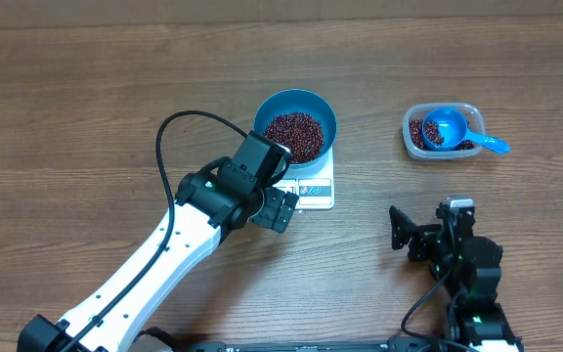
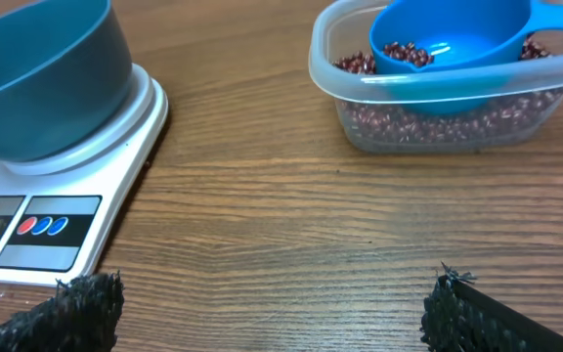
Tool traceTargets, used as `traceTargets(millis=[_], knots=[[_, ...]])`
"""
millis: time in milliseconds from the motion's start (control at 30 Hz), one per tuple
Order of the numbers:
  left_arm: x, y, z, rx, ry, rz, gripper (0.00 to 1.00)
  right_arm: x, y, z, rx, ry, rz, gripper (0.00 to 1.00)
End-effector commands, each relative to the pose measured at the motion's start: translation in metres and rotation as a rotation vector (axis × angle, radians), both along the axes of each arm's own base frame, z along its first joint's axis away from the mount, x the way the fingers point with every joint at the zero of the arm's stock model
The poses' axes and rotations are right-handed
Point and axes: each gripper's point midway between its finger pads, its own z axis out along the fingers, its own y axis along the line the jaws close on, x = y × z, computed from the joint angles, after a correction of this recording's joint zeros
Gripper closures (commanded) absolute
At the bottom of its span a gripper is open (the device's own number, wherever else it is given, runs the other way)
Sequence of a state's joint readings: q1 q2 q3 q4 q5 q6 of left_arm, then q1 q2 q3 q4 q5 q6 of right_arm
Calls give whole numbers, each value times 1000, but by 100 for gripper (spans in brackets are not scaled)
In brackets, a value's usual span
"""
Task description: Scoop item into bowl and weigh 150g on scale
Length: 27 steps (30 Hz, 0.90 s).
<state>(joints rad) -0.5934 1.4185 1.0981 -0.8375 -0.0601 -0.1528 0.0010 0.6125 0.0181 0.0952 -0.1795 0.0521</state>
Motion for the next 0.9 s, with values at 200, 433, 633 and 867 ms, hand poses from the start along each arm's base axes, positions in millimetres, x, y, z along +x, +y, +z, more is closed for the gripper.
traceTargets(millis=[200,433,633,867], knots=[[0,1,4,-4,-11,-13,1,-9,-3,20,-2,-86,-16,0],[0,1,4,-4,-11,-13,0,-8,-5,53,-5,-229,-27,0],[0,1,4,-4,-11,-13,1,-11,-6,77,-6,-337,-34,0],[0,1,4,-4,-11,-13,0,-16,-4,99,-1,-430,-25,0]])
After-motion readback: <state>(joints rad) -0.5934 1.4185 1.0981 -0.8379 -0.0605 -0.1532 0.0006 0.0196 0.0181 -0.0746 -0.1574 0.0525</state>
